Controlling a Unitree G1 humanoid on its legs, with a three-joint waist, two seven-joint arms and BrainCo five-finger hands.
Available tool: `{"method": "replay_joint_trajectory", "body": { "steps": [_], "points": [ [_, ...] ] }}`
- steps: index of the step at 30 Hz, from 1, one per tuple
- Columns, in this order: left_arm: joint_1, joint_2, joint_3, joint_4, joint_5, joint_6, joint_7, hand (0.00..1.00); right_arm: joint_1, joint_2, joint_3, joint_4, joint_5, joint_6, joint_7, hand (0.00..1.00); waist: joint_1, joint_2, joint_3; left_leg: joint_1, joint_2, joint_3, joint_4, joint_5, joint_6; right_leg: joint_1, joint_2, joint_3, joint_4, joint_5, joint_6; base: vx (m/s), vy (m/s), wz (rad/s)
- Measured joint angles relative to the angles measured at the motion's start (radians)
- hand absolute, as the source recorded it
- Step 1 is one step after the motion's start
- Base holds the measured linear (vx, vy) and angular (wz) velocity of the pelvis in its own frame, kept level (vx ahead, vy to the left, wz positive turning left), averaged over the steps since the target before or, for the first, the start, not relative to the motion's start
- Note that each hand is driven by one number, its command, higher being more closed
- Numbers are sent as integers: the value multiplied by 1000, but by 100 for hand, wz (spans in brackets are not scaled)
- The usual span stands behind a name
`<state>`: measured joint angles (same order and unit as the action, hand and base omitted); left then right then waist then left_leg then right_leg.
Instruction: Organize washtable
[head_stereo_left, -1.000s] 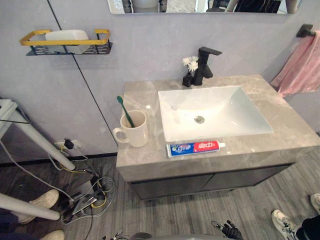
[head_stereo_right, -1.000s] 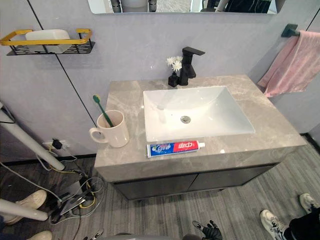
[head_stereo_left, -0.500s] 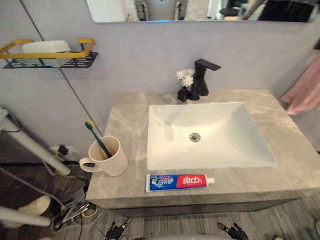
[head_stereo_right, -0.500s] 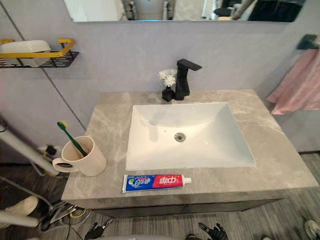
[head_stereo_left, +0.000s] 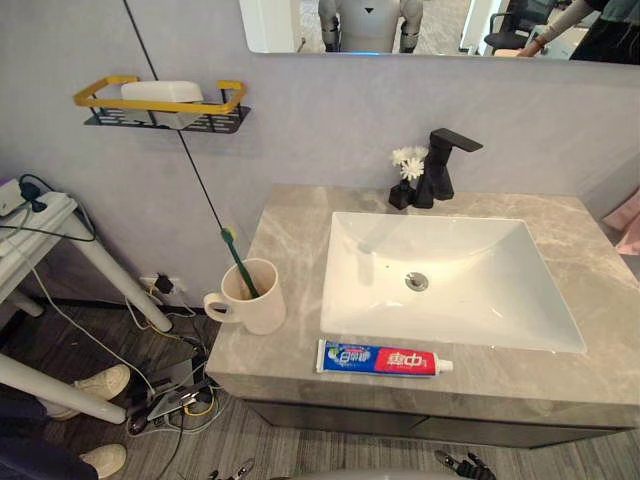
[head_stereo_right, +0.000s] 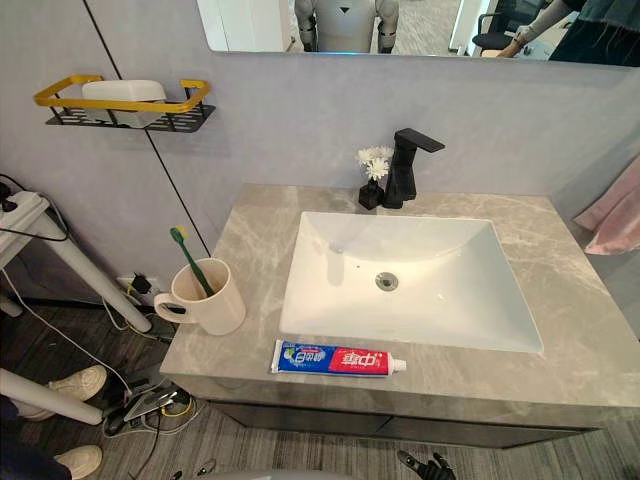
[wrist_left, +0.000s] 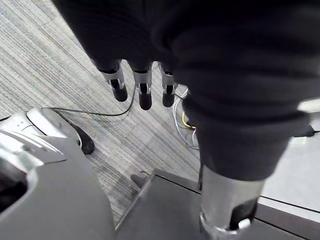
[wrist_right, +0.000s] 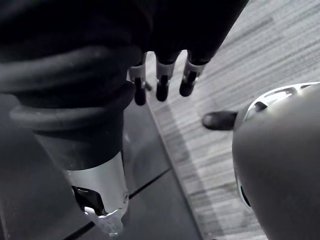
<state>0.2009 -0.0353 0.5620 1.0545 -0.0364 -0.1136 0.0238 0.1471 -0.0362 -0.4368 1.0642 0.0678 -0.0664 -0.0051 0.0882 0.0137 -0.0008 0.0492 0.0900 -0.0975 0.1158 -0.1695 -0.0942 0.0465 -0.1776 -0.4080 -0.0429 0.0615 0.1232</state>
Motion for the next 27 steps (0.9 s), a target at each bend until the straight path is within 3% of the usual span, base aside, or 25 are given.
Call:
{"method": "replay_joint_trajectory", "body": {
  "steps": [5, 7, 8, 10, 14, 19, 22, 27],
  "points": [
    [-20, 2, -5, -5, -2, 1, 4, 0, -4, 10, 11, 2, 0, 2, 4, 0, 5, 1, 25, -35, -4, -60, -17, 33, 3, -2, -4, -58, 8, -4, 0, -152, -46, 40],
    [-84, 2, -59, -38, -13, -1, 24, 0, -33, 1, 46, -18, 0, 1, -6, 0, 5, 4, 19, -157, -15, -116, -16, 73, 9, -101, -21, -107, 49, -8, -7, -193, -51, 77],
    [-99, 0, -61, -48, -13, -3, 30, 0, -48, -6, 61, -21, 0, 0, -13, 0, 8, 12, 27, -182, -11, -111, -18, 75, 15, -126, -24, -114, 60, -7, -11, -174, -35, 49],
    [-136, 6, -21, -58, -13, -3, 56, 0, -93, -5, 101, -39, 0, 0, -16, 0, 7, 23, 65, -189, 26, 3, -32, 77, 25, -155, -29, -100, 77, -1, -25, -113, -35, 9],
    [-93, -7, 20, -69, -14, -6, 68, 0, -56, -5, 92, -61, 0, 1, -17, 0, -7, 27, 61, -119, 32, 24, -21, 80, 10, -102, -23, -57, 91, -18, -13, -3, -10, -29],
    [-98, -13, 23, -69, -15, -8, 65, 0, -38, 6, 51, -70, 1, 1, -18, 0, -20, 2, 59, -103, 23, 89, 6, 61, -3, -135, -40, 15, 131, -19, -14, 57, 44, -37],
    [-110, -13, 41, -81, -33, -8, 65, 0, -23, 11, 42, -70, 3, 4, -20, 0, -19, -12, 56, -107, 25, 116, 66, 15, 1, -137, -38, 47, 143, -22, -12, 48, 49, -31],
    [-103, -11, 79, -125, -36, -15, 66, 0, -20, 15, -7, -70, 1, 4, -17, 0, -18, -5, 39, -85, 29, 137, 68, -5, 2, -113, -31, 56, 112, -20, -7, 51, 16, -12]
  ]
}}
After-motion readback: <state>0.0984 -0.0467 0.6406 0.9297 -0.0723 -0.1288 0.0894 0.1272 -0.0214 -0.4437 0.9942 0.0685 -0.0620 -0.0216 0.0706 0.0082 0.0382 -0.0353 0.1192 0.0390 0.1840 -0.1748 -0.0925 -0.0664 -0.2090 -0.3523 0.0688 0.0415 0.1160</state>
